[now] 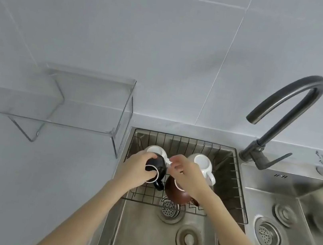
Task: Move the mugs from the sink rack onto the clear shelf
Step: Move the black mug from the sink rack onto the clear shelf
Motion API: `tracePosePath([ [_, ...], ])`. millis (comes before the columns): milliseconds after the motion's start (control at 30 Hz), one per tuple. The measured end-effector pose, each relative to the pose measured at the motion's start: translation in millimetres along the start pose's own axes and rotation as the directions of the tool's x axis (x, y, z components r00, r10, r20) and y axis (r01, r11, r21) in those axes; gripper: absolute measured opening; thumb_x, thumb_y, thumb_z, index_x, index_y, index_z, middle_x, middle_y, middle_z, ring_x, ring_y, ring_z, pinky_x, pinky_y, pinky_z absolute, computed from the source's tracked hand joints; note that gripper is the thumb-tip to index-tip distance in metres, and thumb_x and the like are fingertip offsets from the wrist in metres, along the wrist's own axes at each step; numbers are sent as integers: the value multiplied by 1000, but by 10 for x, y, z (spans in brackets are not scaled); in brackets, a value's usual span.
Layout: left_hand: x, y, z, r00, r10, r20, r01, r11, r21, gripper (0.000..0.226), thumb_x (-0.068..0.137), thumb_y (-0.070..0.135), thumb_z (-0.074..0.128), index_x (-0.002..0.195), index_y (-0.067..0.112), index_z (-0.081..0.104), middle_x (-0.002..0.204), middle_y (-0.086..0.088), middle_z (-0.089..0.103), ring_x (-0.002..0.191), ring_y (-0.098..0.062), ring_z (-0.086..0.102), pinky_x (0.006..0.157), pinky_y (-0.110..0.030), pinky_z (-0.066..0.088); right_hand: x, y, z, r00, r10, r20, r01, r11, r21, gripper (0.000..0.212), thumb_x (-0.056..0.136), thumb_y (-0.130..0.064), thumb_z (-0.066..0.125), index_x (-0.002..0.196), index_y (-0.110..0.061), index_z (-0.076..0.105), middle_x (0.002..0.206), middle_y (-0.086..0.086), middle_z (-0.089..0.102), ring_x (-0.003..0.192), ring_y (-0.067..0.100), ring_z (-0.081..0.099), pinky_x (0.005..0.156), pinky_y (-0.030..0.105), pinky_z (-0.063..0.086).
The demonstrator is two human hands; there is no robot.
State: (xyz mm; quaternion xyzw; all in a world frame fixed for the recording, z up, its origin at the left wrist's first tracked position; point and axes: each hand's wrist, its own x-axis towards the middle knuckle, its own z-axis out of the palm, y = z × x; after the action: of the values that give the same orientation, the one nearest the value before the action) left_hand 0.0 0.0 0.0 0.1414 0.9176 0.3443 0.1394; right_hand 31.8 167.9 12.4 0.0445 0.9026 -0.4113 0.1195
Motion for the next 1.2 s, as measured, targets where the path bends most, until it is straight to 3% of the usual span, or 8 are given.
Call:
tracePosePath([
  [100,93,-122,68,998,61,30,-64,991,120,59,72,16,66,126,19,43,136,-2,45,117,-23,48,92,-36,47,64,169,190,996,73,55,-75,996,47,25,81,-20,56,105,-17,58,99,2,68,91,19,62,90,36,50],
  [233,185,-304,219,991,116,61,-128,963,238,69,69,13,69,131,17,37,144,-1,34,129,-23,37,96,-37,44,129,337,419,978,199,60,-205,971,120,25,80,-11,55,104,-9,60,98,9,68,87,18,60,69,8,44],
  [367,263,-494,345,977,188,99,-212,907,363,75,69,8,70,134,13,33,147,-8,32,132,-26,36,102,-38,41,212,404,616,960,267,90,-272,961,55,24,82,-10,53,104,-2,58,101,16,66,96,28,60,83,31,47],
  [467,329,-618,382,950,289,118,-310,828,467,83,61,7,77,132,10,35,143,-14,39,124,-31,47,100,-39,43,253,400,745,959,270,89,-269,963,-21,16,81,-6,49,91,3,58,85,17,62,81,30,55,71,32,42],
  [733,470,-734,329,930,306,203,-356,885,300,83,73,14,71,139,13,21,152,-9,22,140,-22,22,108,-38,35,337,463,952,974,226,20,-220,960,-175,13,84,-6,49,88,2,58,99,21,63,89,34,58,66,29,33],
  [933,486,-703,303,937,289,199,-333,909,250,84,70,17,74,138,13,26,150,-9,28,138,-22,27,106,-39,39,358,451,936,980,200,-6,-199,966,-168,14,85,-8,53,93,2,58,105,19,58,78,21,46,68,25,33],
  [1067,504,-562,171,946,273,173,-310,916,256,92,64,21,78,139,16,24,151,-5,27,138,-20,28,107,-39,38,316,385,777,989,127,-71,-136,980,-145,13,86,-11,55,92,1,57,106,18,58,91,31,57,69,27,36],
  [1200,465,-249,-102,957,283,65,-291,929,230,93,60,25,80,136,14,29,147,-5,35,136,-20,31,107,-33,32,232,230,463,984,13,-180,-29,995,-90,16,85,-15,58,96,-3,58,105,11,59,86,22,56,68,20,37],
])
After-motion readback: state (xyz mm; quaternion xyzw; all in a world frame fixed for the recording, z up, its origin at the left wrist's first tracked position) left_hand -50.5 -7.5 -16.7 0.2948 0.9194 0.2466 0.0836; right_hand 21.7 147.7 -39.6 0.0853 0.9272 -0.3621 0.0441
